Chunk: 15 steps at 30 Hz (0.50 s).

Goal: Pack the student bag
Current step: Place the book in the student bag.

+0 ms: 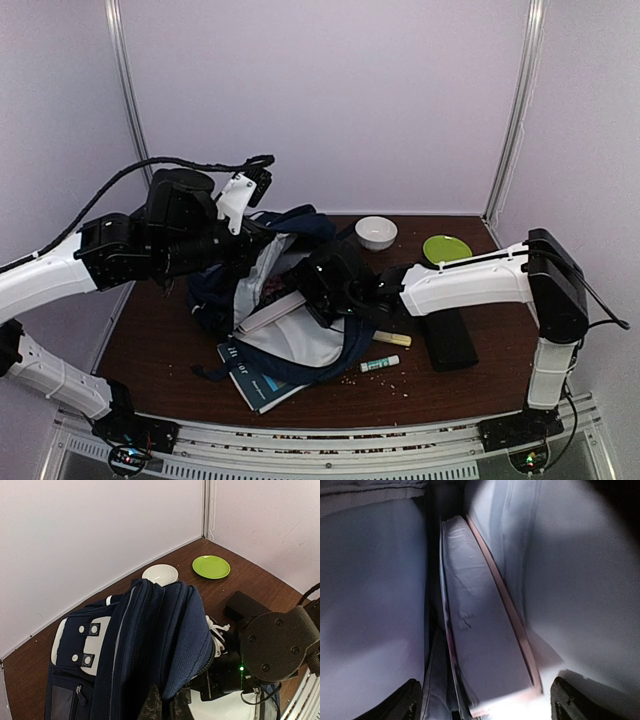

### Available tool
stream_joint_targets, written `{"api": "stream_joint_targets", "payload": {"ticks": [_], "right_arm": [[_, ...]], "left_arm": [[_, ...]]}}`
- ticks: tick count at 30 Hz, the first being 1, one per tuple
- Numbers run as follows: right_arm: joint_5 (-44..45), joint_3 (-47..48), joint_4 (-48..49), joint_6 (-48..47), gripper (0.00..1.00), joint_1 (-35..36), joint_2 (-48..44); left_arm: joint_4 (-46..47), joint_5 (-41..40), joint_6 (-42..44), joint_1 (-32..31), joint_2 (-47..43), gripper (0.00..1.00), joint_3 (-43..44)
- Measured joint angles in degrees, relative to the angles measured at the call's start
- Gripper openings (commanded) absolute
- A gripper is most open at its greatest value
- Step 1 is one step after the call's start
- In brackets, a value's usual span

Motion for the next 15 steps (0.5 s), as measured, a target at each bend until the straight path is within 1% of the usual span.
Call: {"api": "stream_joint_targets", "payload": {"ticks": [3, 5, 11, 15], "right_arm": [[0.3, 1.3, 0.3, 0.3, 0.76, -0.3, 1.5], [0.4, 1.5, 1.6, 0.9, 0.69, -0.4, 2.4], [-0.5, 1.9, 4.2, 0.6, 0.40, -0.4, 4.7], [-1.2, 1.7, 5.4, -1.4, 0.25, -0.8, 3.8]], "left_arm": [[0.0, 0.5, -0.3, -0.2, 0.7, 0.00, 0.7], [0.0, 0.9, -0.5, -0.5, 0.8, 0.00, 0.8], [0.0, 1.0, -0.6, -1.4, 1.6, 0.00, 1.5], [0.0, 0.8, -0.6, -1.5, 1.5, 0.00, 1.5]]}}
